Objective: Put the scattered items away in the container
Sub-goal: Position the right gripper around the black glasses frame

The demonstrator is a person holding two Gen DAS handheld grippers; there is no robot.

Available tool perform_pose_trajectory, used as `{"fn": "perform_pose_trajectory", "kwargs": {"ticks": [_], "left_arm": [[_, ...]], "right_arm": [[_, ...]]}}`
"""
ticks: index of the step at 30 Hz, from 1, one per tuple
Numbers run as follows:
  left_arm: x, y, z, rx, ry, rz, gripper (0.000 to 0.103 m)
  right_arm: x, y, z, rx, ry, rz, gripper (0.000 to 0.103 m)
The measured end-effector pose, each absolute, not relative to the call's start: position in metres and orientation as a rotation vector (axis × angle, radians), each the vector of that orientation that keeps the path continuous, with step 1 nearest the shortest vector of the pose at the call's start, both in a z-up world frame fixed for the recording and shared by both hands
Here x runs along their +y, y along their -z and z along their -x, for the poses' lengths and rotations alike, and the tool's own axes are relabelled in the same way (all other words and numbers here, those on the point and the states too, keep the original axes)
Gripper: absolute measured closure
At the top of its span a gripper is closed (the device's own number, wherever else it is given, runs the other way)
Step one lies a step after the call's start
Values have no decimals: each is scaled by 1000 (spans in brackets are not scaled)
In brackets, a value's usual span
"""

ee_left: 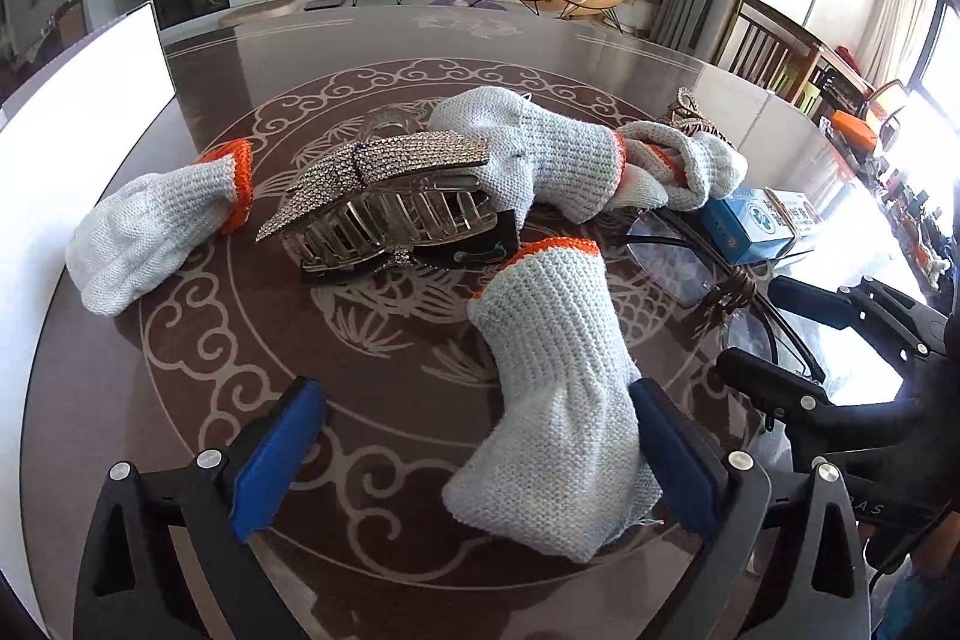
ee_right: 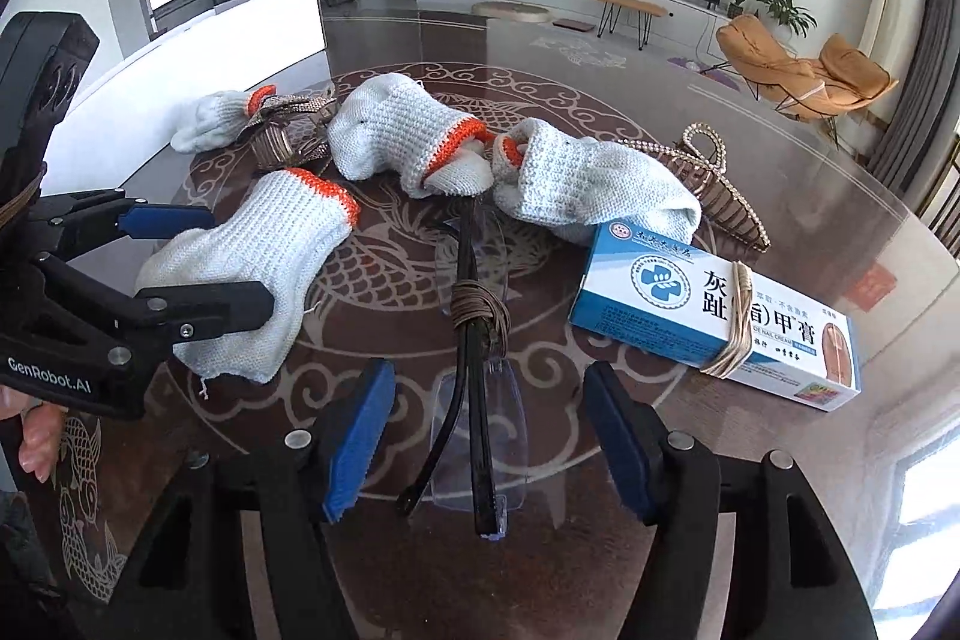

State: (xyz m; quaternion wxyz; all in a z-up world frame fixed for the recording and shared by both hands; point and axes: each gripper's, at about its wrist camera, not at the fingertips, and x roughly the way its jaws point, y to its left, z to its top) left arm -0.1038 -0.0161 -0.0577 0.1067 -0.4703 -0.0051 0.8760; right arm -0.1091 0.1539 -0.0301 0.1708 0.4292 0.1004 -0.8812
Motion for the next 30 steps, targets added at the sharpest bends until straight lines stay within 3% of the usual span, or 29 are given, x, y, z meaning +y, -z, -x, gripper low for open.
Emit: {"fn": "perform_pose_trajectory", "kwargs": {"ticks": [6,30], "left_arm": [[-6,60,107,-11,-2626,1359,0],[1,60,109,3,-2619,1346,0]], "right_arm": [[167,32,109,212,2568,-1266,33],[169,31,107,212,2571,-1266,32]]}}
